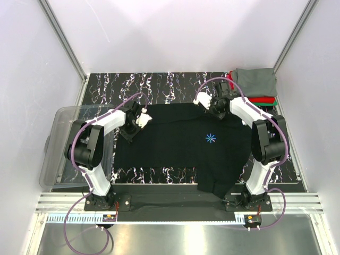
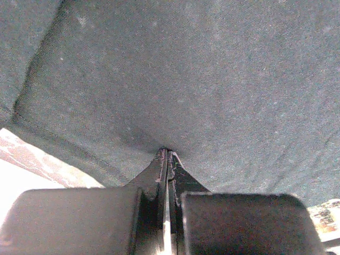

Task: Fold and stack the t-shirts
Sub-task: Fold the tshirt

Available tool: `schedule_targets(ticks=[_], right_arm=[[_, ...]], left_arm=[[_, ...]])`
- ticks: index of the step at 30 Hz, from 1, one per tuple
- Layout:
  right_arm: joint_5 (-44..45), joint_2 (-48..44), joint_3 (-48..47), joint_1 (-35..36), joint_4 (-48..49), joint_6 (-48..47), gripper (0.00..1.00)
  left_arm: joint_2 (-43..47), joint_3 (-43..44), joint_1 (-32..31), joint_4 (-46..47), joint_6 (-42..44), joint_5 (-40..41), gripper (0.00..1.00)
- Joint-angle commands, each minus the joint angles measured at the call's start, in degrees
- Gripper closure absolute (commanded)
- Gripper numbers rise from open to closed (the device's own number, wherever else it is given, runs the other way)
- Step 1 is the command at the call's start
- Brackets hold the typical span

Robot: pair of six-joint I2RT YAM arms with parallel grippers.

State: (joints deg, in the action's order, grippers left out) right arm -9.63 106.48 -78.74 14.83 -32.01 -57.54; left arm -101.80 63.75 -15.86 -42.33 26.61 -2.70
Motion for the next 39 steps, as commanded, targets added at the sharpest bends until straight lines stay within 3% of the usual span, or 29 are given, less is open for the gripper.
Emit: schedule_targets(ticks=[1, 12, 30, 35, 39], right_arm=[[-3.03, -1.63, 0.52, -0.42, -2.26, -0.82, 0.76], [-2.85, 4.44, -3.52, -2.87, -4.11, -0.64, 0.83], [-0.04, 10.15, -11.61, -5.25, -1.65, 1.81, 0.84], [-1.09, 6.83, -12.14, -5.25, -1.65, 2.87, 0.77], [-7.31, 0.67, -8.72, -5.07, -2.53, 0.50, 0.73]], left_arm=[[-0.51, 1.21, -0.23, 1.46, -0.51, -1.34, 1.00], [-0.86, 1.47, -0.31, 1.37, -0.33, -0.47, 1.00], [-3.14, 3.31, -0.58, 1.19, -0.24, -0.11, 1.00], [-3.32, 3.67, -0.67, 1.02, -0.24, -0.03, 1.00], [-2.97, 3.14, -0.67, 1.19, -0.07, -0.03, 1.00]])
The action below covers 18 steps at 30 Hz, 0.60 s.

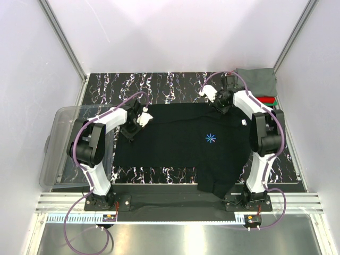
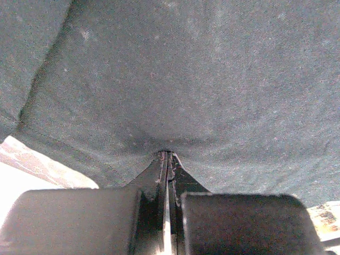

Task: Fold and stack the t-shirts
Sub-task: Fold the tshirt

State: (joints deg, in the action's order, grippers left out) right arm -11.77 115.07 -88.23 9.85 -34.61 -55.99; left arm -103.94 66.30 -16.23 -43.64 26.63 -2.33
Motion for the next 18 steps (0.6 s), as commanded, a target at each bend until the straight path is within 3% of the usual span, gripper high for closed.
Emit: schedule_targets(ticks=[1, 5, 14, 18], right_arm=[[-5.63, -8.80, 2.51, 0.08, -0.80, -1.58, 0.71], [-5.98, -10.30, 5.60, 0.26, -2.92, -3.86, 0.66], [-7.04, -6.71, 6.66, 0.26, -5.29, -4.66, 0.69], [-6.69, -4.59, 5.35, 0.26, -5.12, -4.40, 0.62]], left_arm=[[-0.74, 0.58, -0.29, 2.42, -0.26, -0.57, 1.00], [-1.00, 0.67, -0.29, 2.42, -0.35, -0.75, 1.00], [-0.21, -0.12, -0.29, 2.50, -0.09, -0.13, 1.00], [0.23, -0.91, -0.29, 2.50, 0.00, 0.13, 1.00]])
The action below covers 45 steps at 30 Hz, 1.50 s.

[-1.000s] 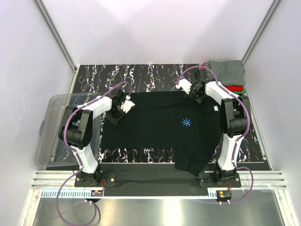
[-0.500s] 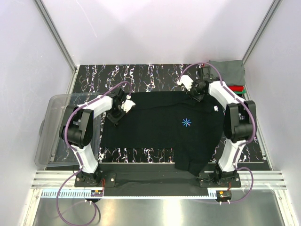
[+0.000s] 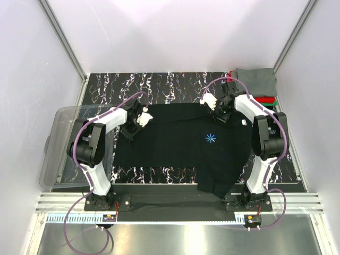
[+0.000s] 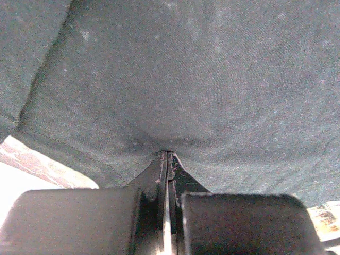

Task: Fold and stack the t-shirts
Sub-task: Fold the tshirt

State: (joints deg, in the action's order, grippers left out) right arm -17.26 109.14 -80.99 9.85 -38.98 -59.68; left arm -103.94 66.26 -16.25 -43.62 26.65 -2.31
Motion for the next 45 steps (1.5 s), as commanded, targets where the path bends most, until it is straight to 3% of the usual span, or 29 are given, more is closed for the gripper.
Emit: schedule_targets(ticks=[1, 11, 21, 24, 30, 45], right_arm=[[-1.11, 1.77, -2.67, 0.26, -0.83, -0.61, 0.59], [0.64, 5.29, -5.32, 0.26, 1.54, -0.26, 0.55], [1.96, 7.49, -5.58, 0.26, 2.68, -0.61, 0.60], [2.58, 7.93, -5.49, 0.26, 2.94, -0.70, 0.67], [4.07, 6.17, -5.84, 0.26, 4.09, -0.09, 0.92], [3.99, -5.78, -2.86, 7.72, -2.32, 2.90, 0.98]], left_arm=[[0.32, -0.96, -0.27, 2.57, -0.02, 0.20, 1.00], [0.58, -1.13, -0.27, 2.57, -0.29, 0.46, 1.00], [-0.12, -0.52, -0.27, 2.48, -0.38, 0.55, 1.00], [-0.30, -0.25, -0.27, 2.39, -0.38, 0.55, 1.00], [-0.30, 0.10, -0.36, 2.13, -0.29, 0.64, 1.00], [0.05, 0.89, -0.36, 2.31, 0.06, 0.20, 1.00]])
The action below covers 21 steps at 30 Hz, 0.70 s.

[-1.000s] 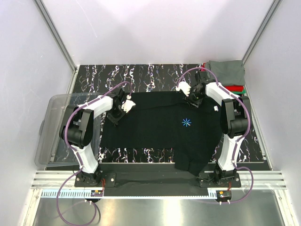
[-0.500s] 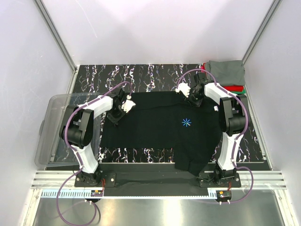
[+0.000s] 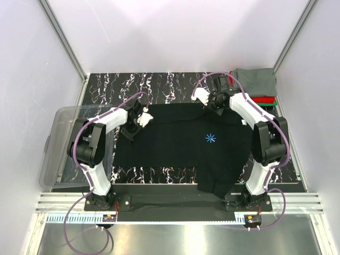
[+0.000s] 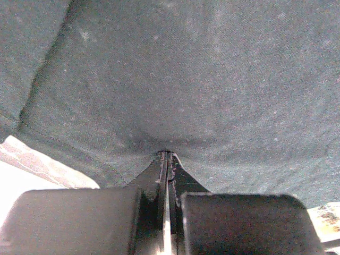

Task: Fold and stack the t-shirts
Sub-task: Fold the tshirt

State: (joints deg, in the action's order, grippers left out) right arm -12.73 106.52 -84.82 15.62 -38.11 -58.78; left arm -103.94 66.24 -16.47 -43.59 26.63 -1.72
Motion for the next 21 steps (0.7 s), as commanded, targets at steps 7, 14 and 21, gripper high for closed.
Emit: schedule_targets(ticks=[7, 14, 21], right_arm=[[-1.16, -5.00, 2.29, 4.77, -7.24, 4.73, 0.98], [-0.63, -7.20, 4.66, 6.18, -9.61, 6.57, 0.97], [-2.47, -8.35, 7.82, 8.98, -12.95, 10.35, 0.86]], left_arm=[[0.49, 0.65, -0.14, 2.46, 0.44, -0.57, 1.00], [0.49, 1.00, -0.14, 2.55, 0.53, -0.48, 1.00], [0.14, 1.26, -0.14, 2.64, 0.35, -0.75, 1.00]])
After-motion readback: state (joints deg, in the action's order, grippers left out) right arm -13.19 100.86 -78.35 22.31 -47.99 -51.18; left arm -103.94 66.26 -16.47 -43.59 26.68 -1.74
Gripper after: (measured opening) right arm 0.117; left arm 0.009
